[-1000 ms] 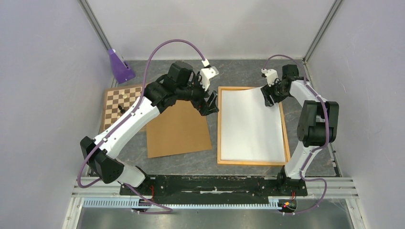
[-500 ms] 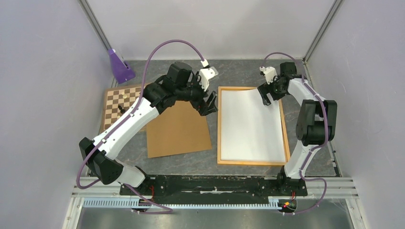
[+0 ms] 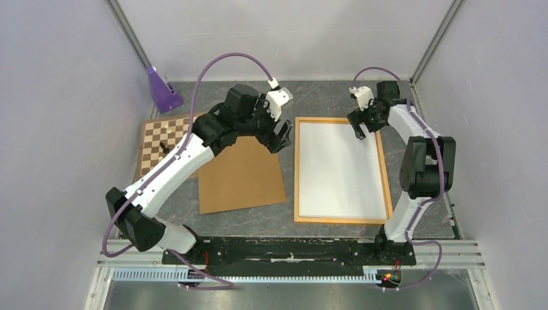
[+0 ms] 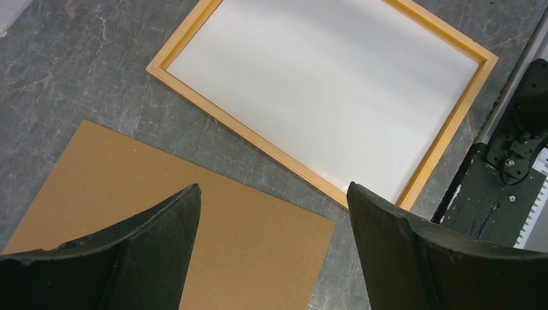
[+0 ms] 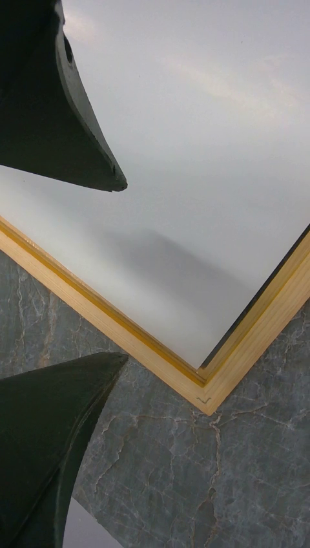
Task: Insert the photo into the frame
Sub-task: Turn over the photo from the photo frame.
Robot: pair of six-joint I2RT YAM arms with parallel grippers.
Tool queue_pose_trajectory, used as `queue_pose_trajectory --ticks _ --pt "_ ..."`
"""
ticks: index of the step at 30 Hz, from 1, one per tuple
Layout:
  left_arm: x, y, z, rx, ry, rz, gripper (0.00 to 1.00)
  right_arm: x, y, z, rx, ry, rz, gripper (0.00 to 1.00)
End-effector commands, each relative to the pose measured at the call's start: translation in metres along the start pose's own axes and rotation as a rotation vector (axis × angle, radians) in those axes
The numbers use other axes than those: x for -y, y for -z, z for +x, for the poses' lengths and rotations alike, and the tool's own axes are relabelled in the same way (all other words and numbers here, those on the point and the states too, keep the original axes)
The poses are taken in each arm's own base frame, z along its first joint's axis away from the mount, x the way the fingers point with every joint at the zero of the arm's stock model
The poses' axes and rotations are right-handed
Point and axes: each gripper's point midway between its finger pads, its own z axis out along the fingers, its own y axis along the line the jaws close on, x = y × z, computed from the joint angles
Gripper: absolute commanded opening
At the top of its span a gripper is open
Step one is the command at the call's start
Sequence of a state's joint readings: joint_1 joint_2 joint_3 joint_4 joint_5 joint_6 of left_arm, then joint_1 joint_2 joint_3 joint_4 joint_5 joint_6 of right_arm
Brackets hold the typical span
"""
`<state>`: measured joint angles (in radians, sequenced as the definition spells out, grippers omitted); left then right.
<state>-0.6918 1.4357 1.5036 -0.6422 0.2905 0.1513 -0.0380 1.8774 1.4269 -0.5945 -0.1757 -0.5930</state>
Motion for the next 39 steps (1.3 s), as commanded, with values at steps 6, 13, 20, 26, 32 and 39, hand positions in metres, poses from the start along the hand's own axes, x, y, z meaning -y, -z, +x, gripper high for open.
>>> queue_pose_trajectory --ticks 6,13,20,26,32,39 --pt "-0.025 0.011 -0.013 0.088 -0.041 -0.164 0.9 -0.004 0.049 -0.026 0.203 0.021 0.11 0.98" --pt "-0.041 0.016 -0.007 0.089 -0.028 -0.263 0.92 -0.021 0.063 -0.009 0.251 0.04 0.127 0.98" --pt "-0.053 0.032 0.005 0.07 -0.075 -0.35 0.94 -0.052 0.049 0.027 0.242 0.097 0.085 0.98" --pt "-0.076 0.053 0.026 -0.017 -0.105 -0.484 0.98 -0.083 0.043 0.031 0.292 0.142 0.038 0.98" --pt "-0.115 0.086 0.065 -0.135 -0.024 -0.621 1.0 -0.108 0.044 0.025 0.303 0.226 0.019 0.98" --pt "-0.148 0.117 0.13 -0.25 0.235 -0.64 1.0 -0.171 0.074 -0.037 0.445 0.398 -0.03 0.98"
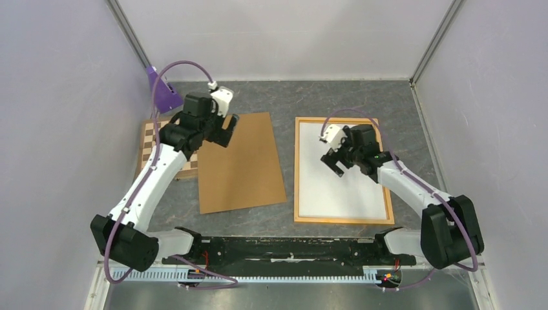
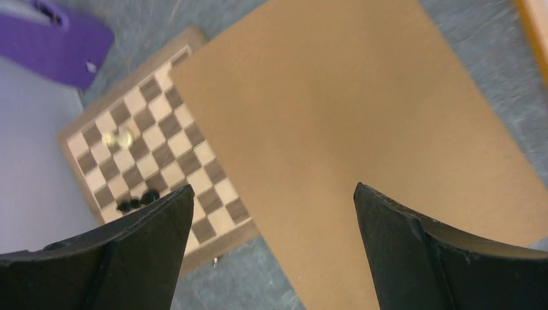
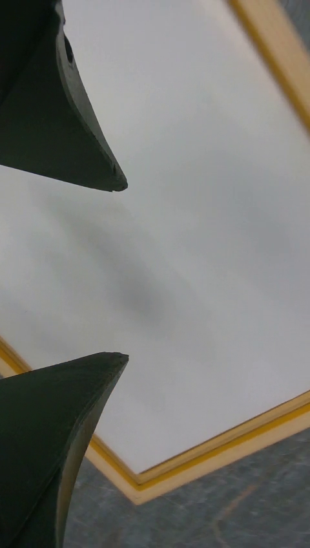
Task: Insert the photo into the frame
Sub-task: Turn over the photo from the photo frame, then pick up the photo frame item at the center of the board.
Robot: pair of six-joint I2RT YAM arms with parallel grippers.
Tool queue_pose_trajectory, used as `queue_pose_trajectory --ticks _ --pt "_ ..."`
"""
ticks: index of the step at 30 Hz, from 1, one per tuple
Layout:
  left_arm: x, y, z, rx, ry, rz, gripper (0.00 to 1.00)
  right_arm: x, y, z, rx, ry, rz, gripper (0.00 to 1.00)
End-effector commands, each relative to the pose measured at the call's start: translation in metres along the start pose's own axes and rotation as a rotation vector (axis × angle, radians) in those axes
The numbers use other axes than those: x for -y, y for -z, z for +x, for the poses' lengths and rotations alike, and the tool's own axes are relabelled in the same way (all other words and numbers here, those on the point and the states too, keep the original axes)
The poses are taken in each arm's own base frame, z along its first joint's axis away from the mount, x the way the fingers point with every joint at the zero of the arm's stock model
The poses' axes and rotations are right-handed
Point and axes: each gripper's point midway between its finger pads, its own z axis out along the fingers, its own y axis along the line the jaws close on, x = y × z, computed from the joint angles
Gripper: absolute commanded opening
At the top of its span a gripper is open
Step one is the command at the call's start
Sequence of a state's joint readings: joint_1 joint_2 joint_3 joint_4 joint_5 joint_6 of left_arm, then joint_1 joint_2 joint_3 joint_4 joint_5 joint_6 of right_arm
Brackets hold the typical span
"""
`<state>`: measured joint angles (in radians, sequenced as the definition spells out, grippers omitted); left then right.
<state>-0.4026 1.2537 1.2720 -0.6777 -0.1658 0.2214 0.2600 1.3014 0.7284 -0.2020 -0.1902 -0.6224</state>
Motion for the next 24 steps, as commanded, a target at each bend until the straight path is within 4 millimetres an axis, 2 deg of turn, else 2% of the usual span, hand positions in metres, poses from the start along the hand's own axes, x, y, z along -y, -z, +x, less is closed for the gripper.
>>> queue_pose_trajectory --ticks 1,3,7,12,14,17,24 --pt "-0.019 0.006 0.042 -0.115 0.126 0.036 1.0 -0.015 0.009 -0.078 0.168 0.11 -0.008 0.98" --pt "-0.023 0.007 0.062 -0.171 0.17 0.042 1.0 -0.036 0.007 -0.103 0.204 0.149 -0.054 0.98" --pt "-0.016 0.011 0.103 -0.275 0.248 0.103 1.0 -0.087 0.0 -0.147 0.258 0.259 -0.133 0.98" --pt "-0.008 0.012 0.143 -0.382 0.364 0.185 1.0 -0.149 -0.028 -0.178 0.275 0.338 -0.234 0.98" --pt "-0.012 0.01 0.154 -0.409 0.421 0.203 1.0 -0.168 -0.043 -0.18 0.272 0.344 -0.251 0.98" --pt "-0.012 0.003 0.169 -0.451 0.48 0.241 0.99 -0.185 -0.058 -0.179 0.291 0.316 -0.249 0.98" --pt "0.001 -0.003 0.196 -0.523 0.64 0.416 0.99 -0.197 -0.07 -0.161 0.307 0.258 -0.205 0.98"
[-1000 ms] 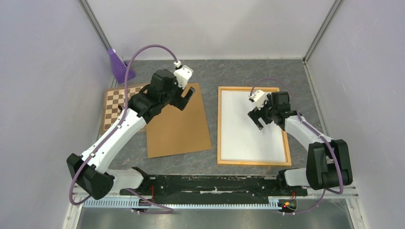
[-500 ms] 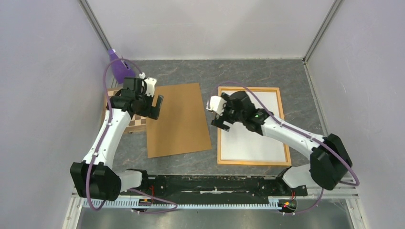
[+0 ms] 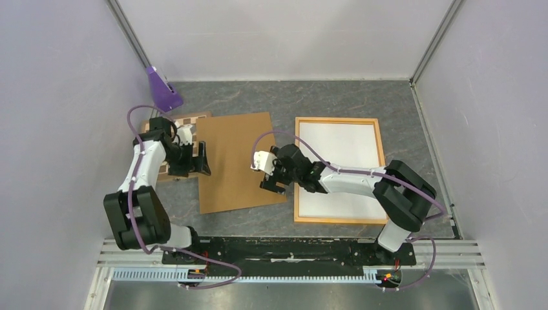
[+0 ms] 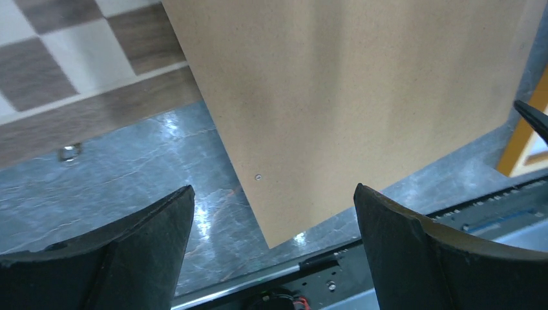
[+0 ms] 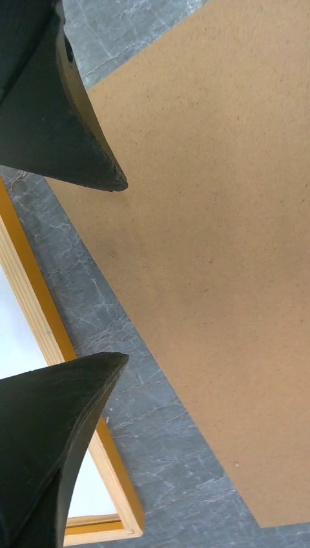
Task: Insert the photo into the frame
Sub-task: Pick up the photo frame item at the center of the board.
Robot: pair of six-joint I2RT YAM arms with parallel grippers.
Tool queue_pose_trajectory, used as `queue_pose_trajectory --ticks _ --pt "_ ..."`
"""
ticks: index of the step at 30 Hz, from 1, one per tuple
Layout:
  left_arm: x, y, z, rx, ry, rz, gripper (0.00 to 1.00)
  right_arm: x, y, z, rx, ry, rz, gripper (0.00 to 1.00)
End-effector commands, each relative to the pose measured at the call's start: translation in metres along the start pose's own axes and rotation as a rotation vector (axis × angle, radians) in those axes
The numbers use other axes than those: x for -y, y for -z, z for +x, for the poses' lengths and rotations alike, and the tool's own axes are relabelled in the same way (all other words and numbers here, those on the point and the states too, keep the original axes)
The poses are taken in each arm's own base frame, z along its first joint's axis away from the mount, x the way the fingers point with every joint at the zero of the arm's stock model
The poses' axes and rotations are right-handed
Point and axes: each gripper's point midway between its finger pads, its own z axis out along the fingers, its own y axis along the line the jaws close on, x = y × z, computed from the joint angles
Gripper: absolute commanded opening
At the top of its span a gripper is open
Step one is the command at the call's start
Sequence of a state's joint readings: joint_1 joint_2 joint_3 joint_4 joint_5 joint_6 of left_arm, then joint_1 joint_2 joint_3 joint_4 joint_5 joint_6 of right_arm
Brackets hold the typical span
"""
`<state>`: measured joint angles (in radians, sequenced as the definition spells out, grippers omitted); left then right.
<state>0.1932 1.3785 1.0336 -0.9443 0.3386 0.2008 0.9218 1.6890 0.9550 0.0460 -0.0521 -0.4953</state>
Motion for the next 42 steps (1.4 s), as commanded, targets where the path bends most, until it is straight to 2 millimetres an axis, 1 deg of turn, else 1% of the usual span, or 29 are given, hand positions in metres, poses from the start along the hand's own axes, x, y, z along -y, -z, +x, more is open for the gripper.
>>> queue_pose_trajectory --ticks 1,6,10,13,18,21,24,34,39,42 --pt "0.014 -0.007 0.013 -0.048 0.046 0.186 0.99 0.011 -0.004 -0.016 0.084 -0.04 0.105 0.98" --pt "0.0 -0.012 0.017 -0.082 0.109 0.171 0.99 0.009 -0.009 -0.011 0.073 -0.063 0.107 0.98" --pt "-0.005 -0.023 0.025 -0.159 0.133 0.181 0.97 0.008 -0.012 -0.01 0.067 -0.075 0.106 0.98" --pt "-0.005 -0.029 0.03 -0.198 0.147 0.203 0.96 0.007 -0.012 -0.006 0.057 -0.081 0.108 0.98" --pt "-0.002 -0.035 0.029 -0.221 0.18 0.235 0.96 0.007 -0.017 0.001 0.034 -0.085 0.117 0.98" --pt "-0.001 -0.038 0.024 -0.228 0.2 0.255 0.96 0.007 -0.021 0.005 0.02 -0.094 0.118 0.98" --pt "0.001 -0.04 0.018 -0.221 0.208 0.286 0.96 0.005 -0.026 0.012 -0.01 -0.104 0.117 0.98" --pt "0.011 -0.051 0.016 -0.244 0.253 0.379 0.95 0.001 -0.035 0.031 -0.058 -0.149 0.089 0.93" --pt "0.022 -0.051 0.014 -0.231 0.257 0.451 0.95 -0.001 -0.034 0.036 -0.059 -0.177 0.064 0.92" --pt "0.023 -0.047 0.012 -0.212 0.245 0.454 0.94 0.0 -0.033 0.039 -0.063 -0.183 0.061 0.91"
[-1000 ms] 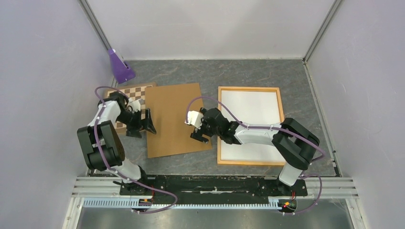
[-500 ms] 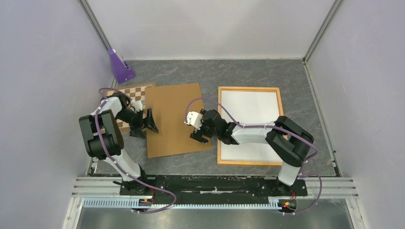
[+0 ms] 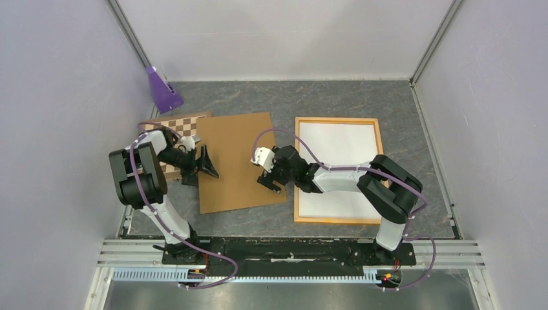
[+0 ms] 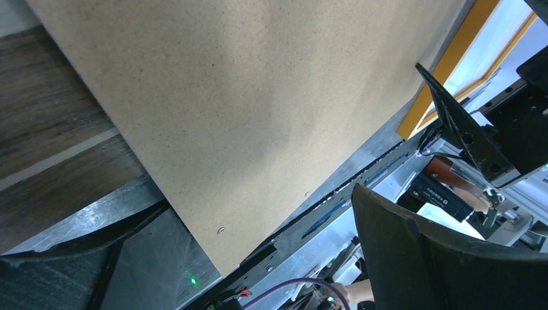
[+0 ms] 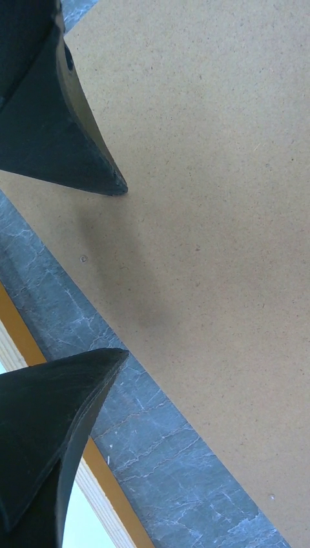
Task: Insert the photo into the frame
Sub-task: Pick up the photo frame item at the center of the board.
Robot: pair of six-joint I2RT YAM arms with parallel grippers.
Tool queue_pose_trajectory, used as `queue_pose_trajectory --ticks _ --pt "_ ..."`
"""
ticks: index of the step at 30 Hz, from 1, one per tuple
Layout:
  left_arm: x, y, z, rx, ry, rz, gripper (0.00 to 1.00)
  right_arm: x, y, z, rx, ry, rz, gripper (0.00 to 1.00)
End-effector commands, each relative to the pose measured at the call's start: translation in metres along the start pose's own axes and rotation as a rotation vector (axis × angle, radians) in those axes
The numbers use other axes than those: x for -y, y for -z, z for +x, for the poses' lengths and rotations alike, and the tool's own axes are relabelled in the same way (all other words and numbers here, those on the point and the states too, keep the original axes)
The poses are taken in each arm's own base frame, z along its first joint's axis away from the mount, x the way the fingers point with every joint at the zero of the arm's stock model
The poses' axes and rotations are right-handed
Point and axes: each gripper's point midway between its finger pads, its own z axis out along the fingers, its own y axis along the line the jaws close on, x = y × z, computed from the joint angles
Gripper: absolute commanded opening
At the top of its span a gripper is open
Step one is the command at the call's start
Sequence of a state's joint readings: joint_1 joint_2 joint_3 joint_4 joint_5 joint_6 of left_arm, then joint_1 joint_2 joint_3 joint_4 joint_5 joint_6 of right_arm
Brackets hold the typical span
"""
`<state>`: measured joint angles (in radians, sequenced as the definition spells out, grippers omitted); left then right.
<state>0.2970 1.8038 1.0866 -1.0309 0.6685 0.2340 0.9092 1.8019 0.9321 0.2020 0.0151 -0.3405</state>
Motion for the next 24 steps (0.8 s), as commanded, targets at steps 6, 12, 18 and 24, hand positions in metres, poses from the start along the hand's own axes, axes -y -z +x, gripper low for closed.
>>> queue_pose_trajectory --ticks 6,12,18,24 --pt "0.03 0.006 -0.002 0.066 -0.092 0.12 0.89 -0.002 -0.004 0.017 -0.05 -0.026 -0.018 0.9" --pt "0.043 0.017 -0.003 0.119 -0.158 0.135 0.77 -0.002 -0.004 0.022 -0.061 -0.024 -0.015 0.87" --pt "0.06 0.029 -0.006 0.168 -0.207 0.169 0.65 -0.002 -0.003 0.022 -0.063 -0.024 -0.015 0.86" --pt "0.082 0.046 -0.014 0.224 -0.254 0.216 0.55 0.004 0.003 0.011 -0.036 -0.023 0.002 0.85"
